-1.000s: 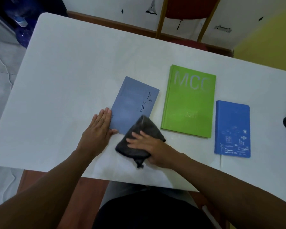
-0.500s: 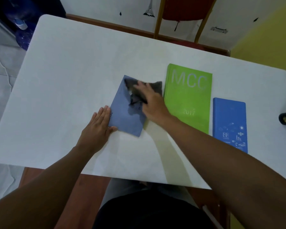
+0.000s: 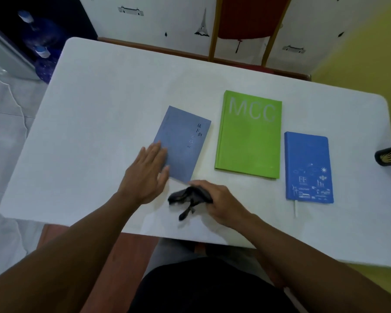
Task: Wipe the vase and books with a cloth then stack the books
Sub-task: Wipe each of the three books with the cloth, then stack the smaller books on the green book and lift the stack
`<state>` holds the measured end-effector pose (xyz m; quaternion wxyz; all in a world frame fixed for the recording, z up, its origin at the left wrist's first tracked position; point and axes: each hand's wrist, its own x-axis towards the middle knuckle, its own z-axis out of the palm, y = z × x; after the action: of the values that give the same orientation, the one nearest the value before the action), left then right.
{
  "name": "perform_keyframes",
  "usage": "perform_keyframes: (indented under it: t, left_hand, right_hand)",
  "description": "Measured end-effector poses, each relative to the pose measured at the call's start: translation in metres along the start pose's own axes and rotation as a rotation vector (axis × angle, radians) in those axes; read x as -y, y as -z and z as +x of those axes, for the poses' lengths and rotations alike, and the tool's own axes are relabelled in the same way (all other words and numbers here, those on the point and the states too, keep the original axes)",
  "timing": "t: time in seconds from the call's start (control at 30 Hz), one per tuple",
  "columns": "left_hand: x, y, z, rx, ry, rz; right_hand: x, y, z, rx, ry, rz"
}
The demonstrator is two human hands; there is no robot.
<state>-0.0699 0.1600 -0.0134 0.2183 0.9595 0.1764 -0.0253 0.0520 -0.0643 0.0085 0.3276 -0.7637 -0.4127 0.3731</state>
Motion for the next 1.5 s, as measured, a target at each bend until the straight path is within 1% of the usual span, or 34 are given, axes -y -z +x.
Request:
perform_keyframes:
  t: [0.03, 0.1, 0.2, 0.27, 0.37, 0.43, 0.5, 0.63, 0.67, 0.7, 0.73, 0.83, 0.87, 0.9, 0.97, 1.03, 1.1, 1.17, 1.23, 1.37, 1.43, 1.5]
  left_hand:
    - [-0.018, 0.003, 0.002, -0.023, -0.053, -0.053]
    - [-0.053, 0.004, 0.008, 0.009, -0.186, -0.123]
    - [-0.102, -0.002, 0.021, 0.12, -0.32, -0.107]
    - [-0.125, -0.01, 0.028, 0.106, -0.392, -0.068]
    - [-0.142, -0.018, 0.032, 0.087, -0.443, -0.016]
    - [-0.144, -0.018, 0.033, 0.06, -0.46, -0.026]
    - [-0.143, -0.017, 0.034, 0.014, -0.487, -0.038]
    - [-0.14, -0.013, 0.031, -0.09, -0.504, -0.046]
    - [-0.14, -0.013, 0.029, -0.11, -0.51, -0.049]
    - [-0.14, -0.015, 0.026, -0.107, -0.523, -0.045]
    - [-0.139, -0.019, 0.022, -0.063, -0.539, -0.028]
    - [-0.129, -0.037, 0.005, 0.179, -0.533, 0.088]
    - [-0.126, -0.044, -0.001, 0.218, -0.508, 0.121]
    - [-0.124, -0.051, -0.007, 0.222, -0.48, 0.128]
    - [-0.126, -0.064, -0.012, 0.161, -0.428, 0.105]
    - [-0.134, -0.075, -0.01, 0.109, -0.391, 0.13]
    - [-0.14, -0.084, -0.007, 0.164, -0.356, 0.224]
    - [-0.139, -0.09, -0.006, 0.291, -0.297, 0.315]
    - [-0.135, -0.094, -0.009, 0.332, -0.24, 0.341]
    - [-0.143, -0.092, -0.003, 0.293, -0.271, 0.39]
    - [-0.161, -0.089, 0.01, 0.231, -0.33, 0.348]
    - [-0.185, -0.089, 0.027, 0.172, -0.412, 0.277]
  right_hand:
    - [-0.001, 0.011, -0.002, -0.024, -0.044, 0.029]
    - [-0.005, 0.03, -0.005, -0.019, -0.122, 0.014]
    - [-0.014, 0.055, -0.008, 0.022, -0.194, -0.077]
    - [-0.017, 0.071, -0.014, 0.021, -0.231, -0.107]
    - [-0.02, 0.086, -0.031, 0.06, -0.25, -0.146]
    - [-0.025, 0.093, -0.045, 0.096, -0.248, -0.179]
    - [-0.029, 0.101, -0.058, 0.082, -0.267, -0.245]
    - [-0.033, 0.107, -0.073, -0.188, -0.14, -0.367]
    - [-0.034, 0.105, -0.077, -0.236, -0.101, -0.396]
    - [-0.035, 0.102, -0.08, -0.249, -0.073, -0.428]
    - [-0.039, 0.097, -0.083, -0.209, -0.067, -0.466]
    - [-0.059, 0.077, -0.09, 0.053, -0.145, -0.575]
    - [-0.066, 0.069, -0.093, 0.082, -0.171, -0.569]
    - [-0.073, 0.061, -0.095, 0.061, -0.177, -0.551]
    - [-0.086, 0.046, -0.096, -0.041, -0.118, -0.544]
    - [-0.097, 0.032, -0.096, -0.071, -0.075, -0.599]
    - [-0.106, 0.024, -0.097, -0.047, -0.077, -0.649]
    - [-0.115, 0.023, -0.098, -0.045, -0.08, -0.66]
    - [-0.121, 0.027, -0.099, -0.044, -0.078, -0.659]
    - [-0.124, 0.034, -0.098, -0.049, -0.017, -0.583]
    - [-0.125, 0.042, -0.1, -0.13, 0.033, -0.491]
    - [-0.126, 0.057, -0.104, -0.257, -0.01, -0.358]
